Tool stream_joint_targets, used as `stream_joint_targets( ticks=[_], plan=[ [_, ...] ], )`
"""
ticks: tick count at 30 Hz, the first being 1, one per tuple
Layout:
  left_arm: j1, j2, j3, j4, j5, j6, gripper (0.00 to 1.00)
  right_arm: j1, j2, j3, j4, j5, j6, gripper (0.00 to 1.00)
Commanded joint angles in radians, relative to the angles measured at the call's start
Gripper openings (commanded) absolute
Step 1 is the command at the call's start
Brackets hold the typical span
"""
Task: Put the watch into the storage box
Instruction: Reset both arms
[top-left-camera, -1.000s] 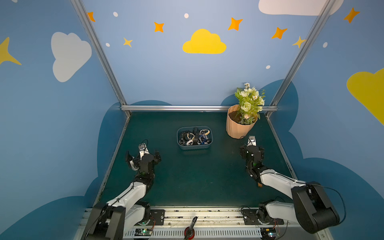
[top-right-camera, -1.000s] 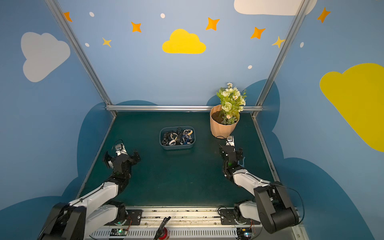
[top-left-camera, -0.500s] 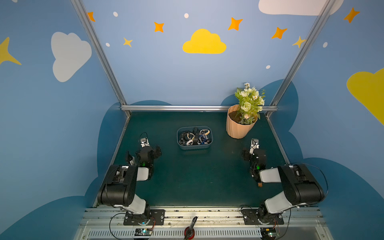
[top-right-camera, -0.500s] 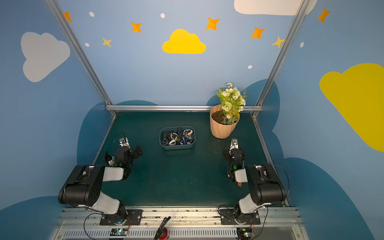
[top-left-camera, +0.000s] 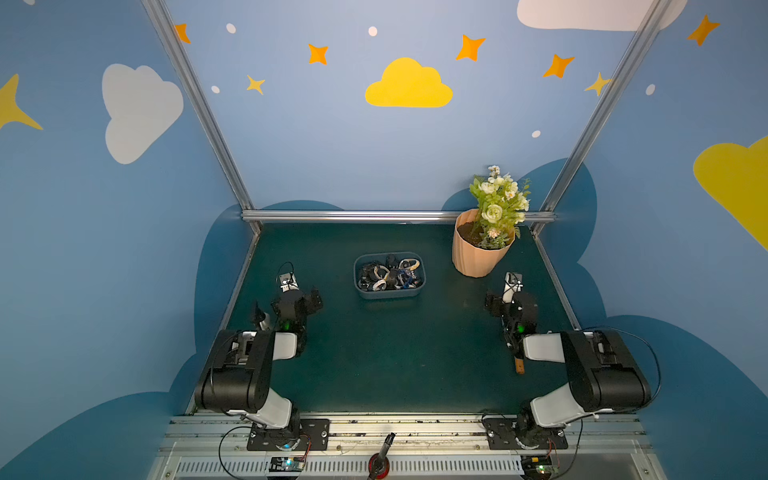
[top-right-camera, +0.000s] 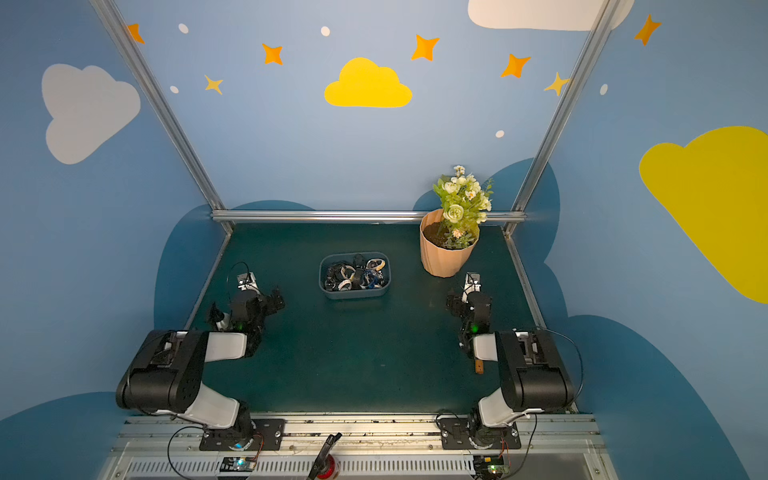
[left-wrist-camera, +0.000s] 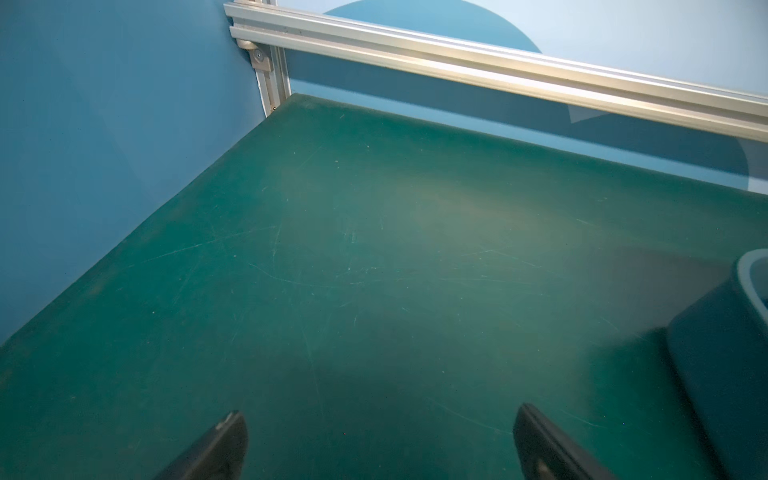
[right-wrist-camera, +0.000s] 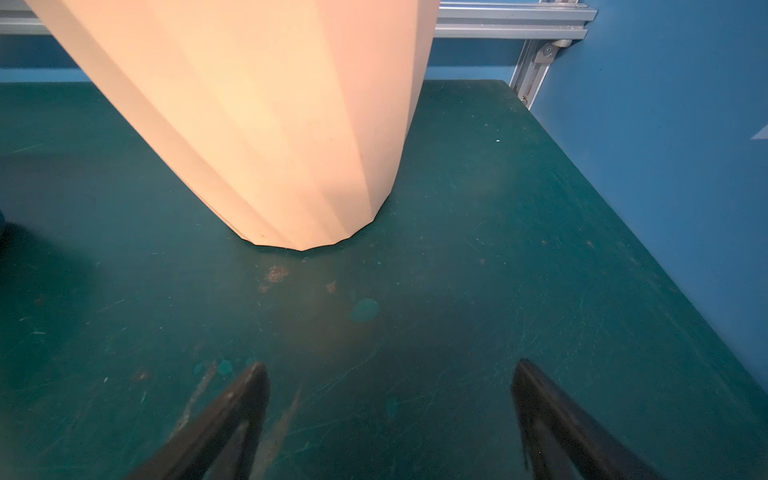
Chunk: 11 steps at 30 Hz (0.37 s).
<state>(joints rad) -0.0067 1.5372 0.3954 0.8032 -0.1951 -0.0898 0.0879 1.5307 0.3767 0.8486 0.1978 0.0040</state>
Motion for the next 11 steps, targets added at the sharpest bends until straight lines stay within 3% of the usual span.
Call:
stream_joint_targets(
  ticks=[1,11],
  plan=[
    [0.004,-0.009,0.011,-0.021,0.003,-0.007,1.0,0.0,-0.01,0.014,-0.012,-0.011,0.011,0.92],
    [0.004,-0.011,0.008,-0.019,0.003,-0.006,1.0,-0.006,-0.013,0.014,-0.016,-0.024,0.013,0.92]
  ],
)
